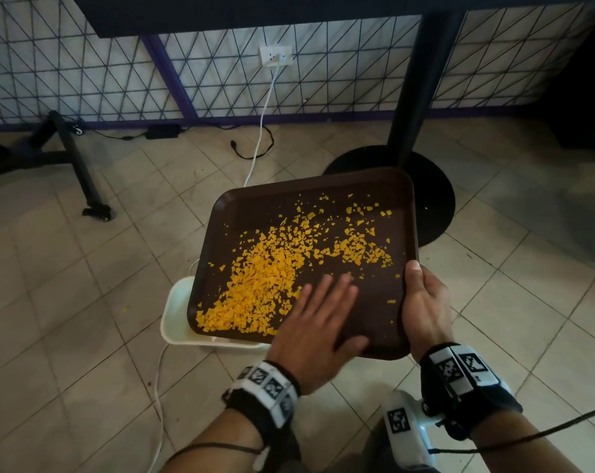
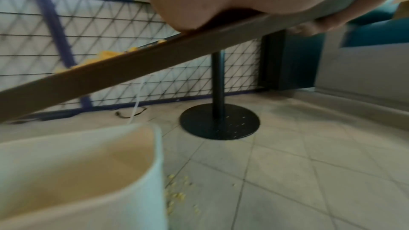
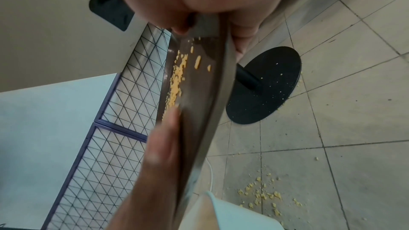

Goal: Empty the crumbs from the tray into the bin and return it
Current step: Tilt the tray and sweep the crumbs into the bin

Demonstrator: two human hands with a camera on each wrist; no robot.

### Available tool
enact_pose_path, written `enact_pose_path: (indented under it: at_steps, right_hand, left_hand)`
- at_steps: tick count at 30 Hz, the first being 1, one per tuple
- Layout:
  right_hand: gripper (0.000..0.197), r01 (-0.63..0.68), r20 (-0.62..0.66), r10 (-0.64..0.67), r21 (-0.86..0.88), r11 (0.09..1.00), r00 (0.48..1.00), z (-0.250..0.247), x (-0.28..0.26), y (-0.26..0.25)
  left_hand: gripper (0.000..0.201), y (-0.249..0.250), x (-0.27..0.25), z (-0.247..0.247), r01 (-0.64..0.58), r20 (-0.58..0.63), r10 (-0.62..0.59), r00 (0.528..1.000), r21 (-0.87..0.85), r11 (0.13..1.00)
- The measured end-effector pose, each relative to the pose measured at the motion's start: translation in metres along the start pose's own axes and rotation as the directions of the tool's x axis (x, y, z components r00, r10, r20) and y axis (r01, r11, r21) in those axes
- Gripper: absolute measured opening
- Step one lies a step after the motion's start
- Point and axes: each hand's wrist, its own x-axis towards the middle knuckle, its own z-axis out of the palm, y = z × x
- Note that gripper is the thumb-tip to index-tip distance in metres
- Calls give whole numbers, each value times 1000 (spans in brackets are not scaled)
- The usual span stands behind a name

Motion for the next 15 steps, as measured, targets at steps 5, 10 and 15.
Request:
enact_pose_path:
  at_steps: [5,10,15]
  right_hand:
    - [52,-20,18,21,-10,1000,1000,1,0,2]
    - [47,-22,-1,22,15,1000,1000,4,0,3]
    - [38,16,4,-16,60,998,1000,3,0,1]
  left_hand:
    - [75,-56,-27,-2,214,-6,-214,977,16,977]
    - [69,-6,-2,-19,24,-61,-25,998,-16,1000]
    - [63,40,17,-11,-192,-58,193,979,22,981]
